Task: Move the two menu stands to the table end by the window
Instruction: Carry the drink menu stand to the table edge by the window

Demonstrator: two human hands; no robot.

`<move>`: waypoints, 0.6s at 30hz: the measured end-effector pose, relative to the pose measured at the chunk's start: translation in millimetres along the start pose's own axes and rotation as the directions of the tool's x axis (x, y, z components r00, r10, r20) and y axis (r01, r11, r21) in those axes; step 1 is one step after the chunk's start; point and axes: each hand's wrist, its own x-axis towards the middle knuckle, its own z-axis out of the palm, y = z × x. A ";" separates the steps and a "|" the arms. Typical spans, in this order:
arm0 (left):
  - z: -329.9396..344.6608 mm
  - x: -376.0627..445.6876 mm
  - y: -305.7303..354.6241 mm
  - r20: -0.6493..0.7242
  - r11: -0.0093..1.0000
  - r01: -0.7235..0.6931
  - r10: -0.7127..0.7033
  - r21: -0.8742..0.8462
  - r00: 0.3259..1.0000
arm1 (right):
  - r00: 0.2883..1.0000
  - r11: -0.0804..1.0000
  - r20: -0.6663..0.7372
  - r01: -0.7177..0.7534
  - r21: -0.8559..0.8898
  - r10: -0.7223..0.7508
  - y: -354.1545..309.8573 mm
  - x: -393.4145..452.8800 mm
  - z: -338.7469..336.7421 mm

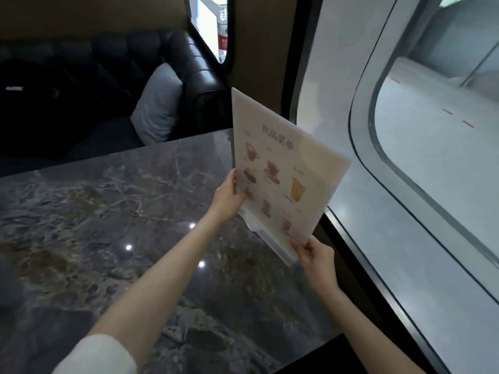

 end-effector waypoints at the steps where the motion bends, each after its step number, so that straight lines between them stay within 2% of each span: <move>1: 6.7 4.0 3.6 0.025 1.000 -0.011 0.011 0.010 1.000 | 1.000 1.000 -0.021 -0.011 0.009 0.011 3.2 -1.1 -4.3; 5: 33.7 15.3 13.8 0.142 0.995 -0.048 0.036 0.084 0.989 | 0.990 0.999 -0.130 -0.043 0.032 0.047 15.7 -7.0 -18.7; 10: 61.2 21.1 19.3 0.265 0.989 -0.084 0.050 0.119 0.963 | 0.972 0.996 -0.226 -0.083 -0.042 0.071 34.7 -17.4 -24.8; 18: 82.5 28.5 21.5 0.330 0.988 -0.085 0.037 0.131 0.943 | 0.951 0.982 -0.249 -0.188 0.007 0.183 45.0 -22.1 -23.1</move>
